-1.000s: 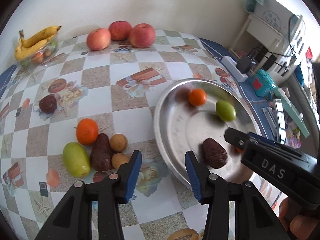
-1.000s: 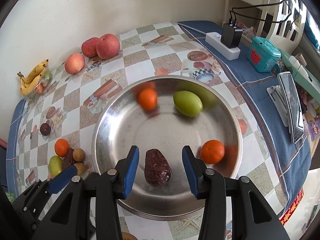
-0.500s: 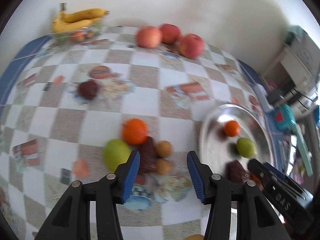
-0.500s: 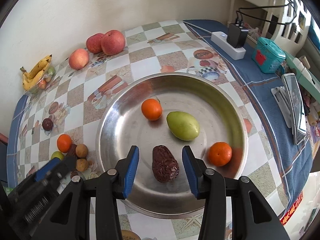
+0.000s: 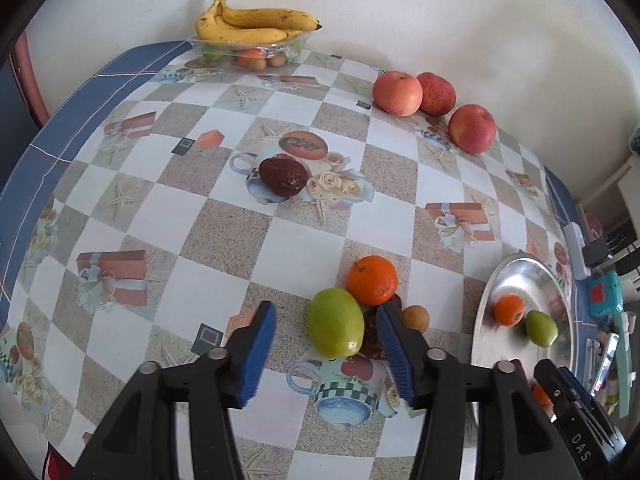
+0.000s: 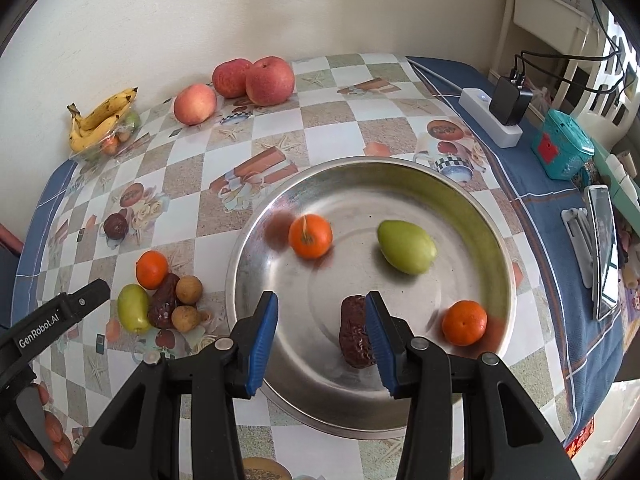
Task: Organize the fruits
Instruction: 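Withdraw both open tools from the plate toward the remaining fruit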
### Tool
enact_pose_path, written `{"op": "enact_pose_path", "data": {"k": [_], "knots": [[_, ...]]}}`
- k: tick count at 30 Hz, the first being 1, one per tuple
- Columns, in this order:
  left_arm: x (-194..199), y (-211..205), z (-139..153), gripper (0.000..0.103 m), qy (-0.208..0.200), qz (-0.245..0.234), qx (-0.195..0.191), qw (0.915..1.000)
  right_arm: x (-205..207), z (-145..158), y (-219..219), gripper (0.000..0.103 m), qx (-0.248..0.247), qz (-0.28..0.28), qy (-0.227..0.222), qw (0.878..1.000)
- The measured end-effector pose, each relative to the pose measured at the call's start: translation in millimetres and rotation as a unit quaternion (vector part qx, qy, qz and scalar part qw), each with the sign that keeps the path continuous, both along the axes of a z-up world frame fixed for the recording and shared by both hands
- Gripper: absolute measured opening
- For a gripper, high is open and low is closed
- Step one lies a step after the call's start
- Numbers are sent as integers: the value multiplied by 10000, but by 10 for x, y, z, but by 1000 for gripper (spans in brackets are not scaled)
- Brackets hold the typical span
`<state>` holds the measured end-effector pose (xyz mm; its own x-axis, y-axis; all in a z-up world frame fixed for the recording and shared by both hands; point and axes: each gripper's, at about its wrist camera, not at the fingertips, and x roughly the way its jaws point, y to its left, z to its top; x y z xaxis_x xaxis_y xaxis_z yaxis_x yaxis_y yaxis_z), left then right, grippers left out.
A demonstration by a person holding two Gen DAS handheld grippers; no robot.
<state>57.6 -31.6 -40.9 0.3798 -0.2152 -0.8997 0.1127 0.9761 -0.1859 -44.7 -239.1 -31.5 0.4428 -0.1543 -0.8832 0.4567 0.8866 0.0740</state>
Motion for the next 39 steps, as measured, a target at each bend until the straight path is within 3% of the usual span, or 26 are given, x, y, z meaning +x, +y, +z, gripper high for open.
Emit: {"op": "enact_pose_path", "data": {"k": [2,5,7,12,28,32,39], "knots": [[2,-12,-32,84,59,5,119,9999,-1,-2,-3,46,7,-17,4,10000],[9,-14,-87,99,158,60,333,9993,0,-12,-6,52,35,-21,21,10000],[13,-5,-128,103,210,102,456,9987,10,-29,-5,77,51,-27,54,10000],[24,73,-204,103,329,310,669,9967,14,-53,-20,92,-117,-159,150,9997],[48,184,-172,103,298,543,742,9953,-15,18,-4,92,-40,-184,-54,9998],[87,187,-198,103,490,420,553,9964,-14,78,-1,92,126,-258,-195,9994],[234,326,-176,103,685,542,126,9961,210,163,280,92,86,186,-160,9997]]}}
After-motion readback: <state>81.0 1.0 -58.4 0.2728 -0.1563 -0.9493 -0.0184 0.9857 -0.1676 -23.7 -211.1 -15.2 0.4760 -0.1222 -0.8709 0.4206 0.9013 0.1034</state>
